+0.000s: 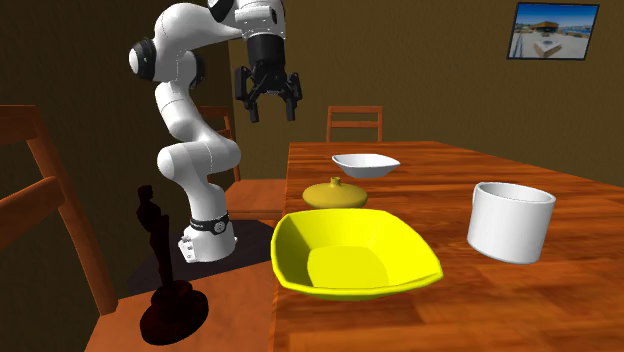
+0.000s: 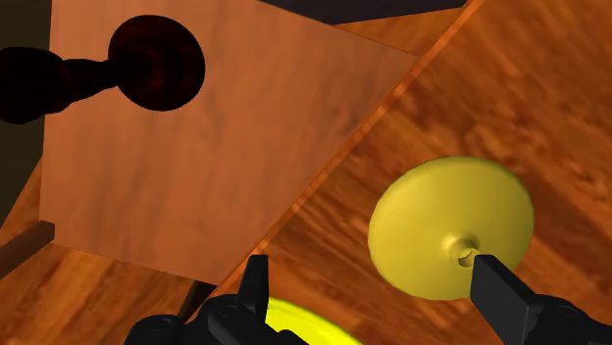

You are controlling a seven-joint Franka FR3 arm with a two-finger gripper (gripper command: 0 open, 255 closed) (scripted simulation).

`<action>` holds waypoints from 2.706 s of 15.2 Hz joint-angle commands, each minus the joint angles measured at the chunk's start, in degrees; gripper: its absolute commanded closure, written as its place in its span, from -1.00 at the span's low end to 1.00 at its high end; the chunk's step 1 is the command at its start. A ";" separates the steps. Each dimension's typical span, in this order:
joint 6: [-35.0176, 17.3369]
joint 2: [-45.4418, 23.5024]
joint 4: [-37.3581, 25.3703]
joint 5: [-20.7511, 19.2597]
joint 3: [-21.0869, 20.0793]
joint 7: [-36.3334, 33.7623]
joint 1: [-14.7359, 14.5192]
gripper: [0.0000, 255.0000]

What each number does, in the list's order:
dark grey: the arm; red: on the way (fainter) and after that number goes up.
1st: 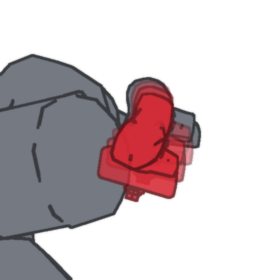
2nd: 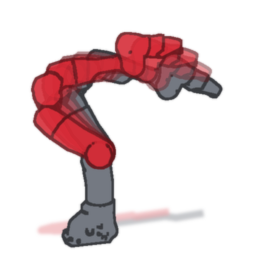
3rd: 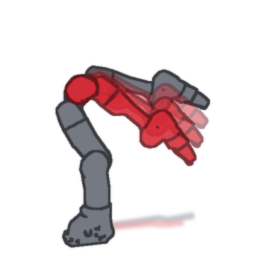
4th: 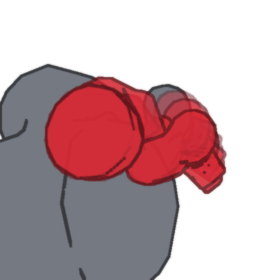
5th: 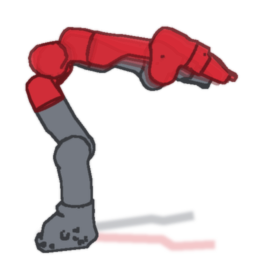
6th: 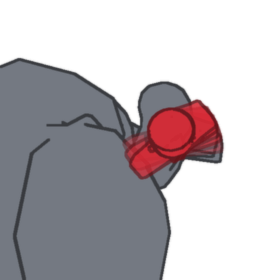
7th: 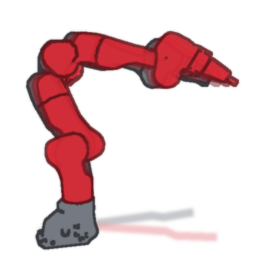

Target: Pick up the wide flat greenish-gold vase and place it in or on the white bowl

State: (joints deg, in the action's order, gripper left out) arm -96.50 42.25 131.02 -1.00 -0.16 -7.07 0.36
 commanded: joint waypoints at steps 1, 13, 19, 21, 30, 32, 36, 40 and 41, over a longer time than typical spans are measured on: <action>0.00 0.00 0.00 0.00 0.00 0.00 0.00 -1.00; -3.49 -25.33 -10.55 2.23 -10.64 -16.86 -1.07 -1.00; -7.38 -26.12 -7.13 2.24 -10.88 -17.33 -1.18 -1.00; -9.37 -26.23 -5.25 2.24 -10.92 -17.33 -1.19 -1.00; -9.36 -26.23 -5.26 2.24 -10.92 -17.33 -1.19 1.00; -9.36 -26.23 -5.26 2.24 -10.92 -17.33 -1.19 1.00; -9.37 -26.24 -5.25 2.24 -10.92 -17.34 -1.19 1.00; -8.59 -26.10 -5.90 2.25 -10.88 -17.30 -1.19 1.00; -7.81 -25.98 -6.56 2.26 -10.85 -17.27 -1.18 1.00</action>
State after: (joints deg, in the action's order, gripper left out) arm -104.96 16.10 124.94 1.24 -11.04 -24.36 -0.81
